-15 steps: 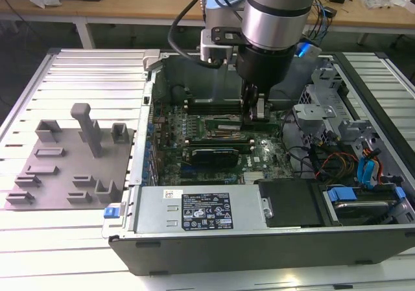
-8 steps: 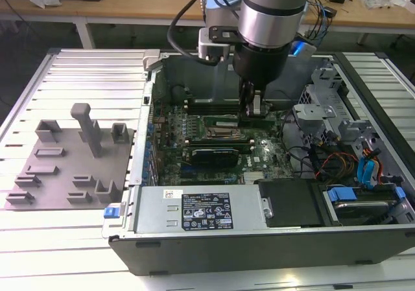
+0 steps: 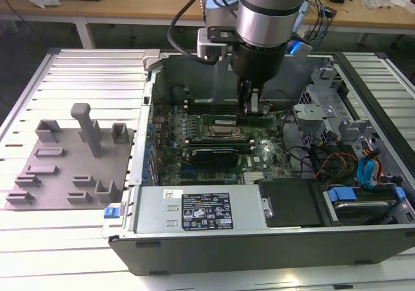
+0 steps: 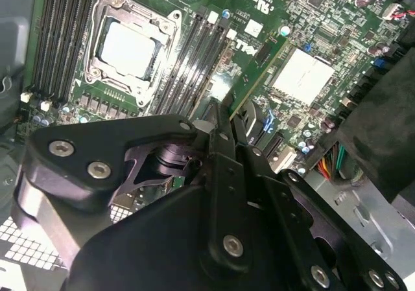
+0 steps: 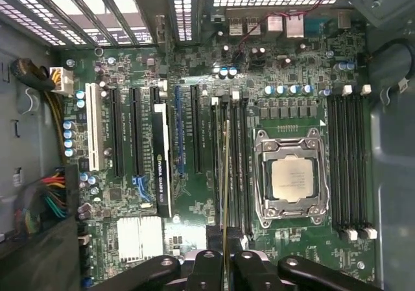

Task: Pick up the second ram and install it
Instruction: 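Insert the second ram into the second slot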

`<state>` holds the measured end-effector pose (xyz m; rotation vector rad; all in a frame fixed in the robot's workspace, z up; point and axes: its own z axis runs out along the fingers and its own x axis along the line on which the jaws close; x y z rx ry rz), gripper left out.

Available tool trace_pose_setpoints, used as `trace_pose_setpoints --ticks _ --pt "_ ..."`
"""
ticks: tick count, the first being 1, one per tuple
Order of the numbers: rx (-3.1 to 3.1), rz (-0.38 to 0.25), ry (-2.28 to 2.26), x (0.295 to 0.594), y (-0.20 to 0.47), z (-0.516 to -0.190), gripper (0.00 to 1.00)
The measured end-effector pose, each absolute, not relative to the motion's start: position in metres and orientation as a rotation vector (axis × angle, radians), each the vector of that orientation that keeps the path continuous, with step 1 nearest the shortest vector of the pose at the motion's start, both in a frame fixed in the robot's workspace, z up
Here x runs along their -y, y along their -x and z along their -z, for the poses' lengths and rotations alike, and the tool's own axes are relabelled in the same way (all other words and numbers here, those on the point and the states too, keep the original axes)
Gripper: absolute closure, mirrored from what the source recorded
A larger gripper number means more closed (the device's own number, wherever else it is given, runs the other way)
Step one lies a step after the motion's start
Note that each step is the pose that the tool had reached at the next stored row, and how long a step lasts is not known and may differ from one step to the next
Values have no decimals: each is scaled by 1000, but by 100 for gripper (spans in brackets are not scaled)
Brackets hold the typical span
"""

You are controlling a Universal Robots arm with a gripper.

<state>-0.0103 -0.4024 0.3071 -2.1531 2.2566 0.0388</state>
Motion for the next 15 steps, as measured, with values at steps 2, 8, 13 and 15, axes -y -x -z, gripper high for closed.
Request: trace_pose_setpoints --ticks 2,8,13,15 --pt "-2231 -39 2180 401 11 -307 89" --pt "-2183 -40 2229 398 11 -304 89" --pt "-2183 -40 2229 390 11 -300 89" --pt "-2183 -40 2229 386 11 -299 89"
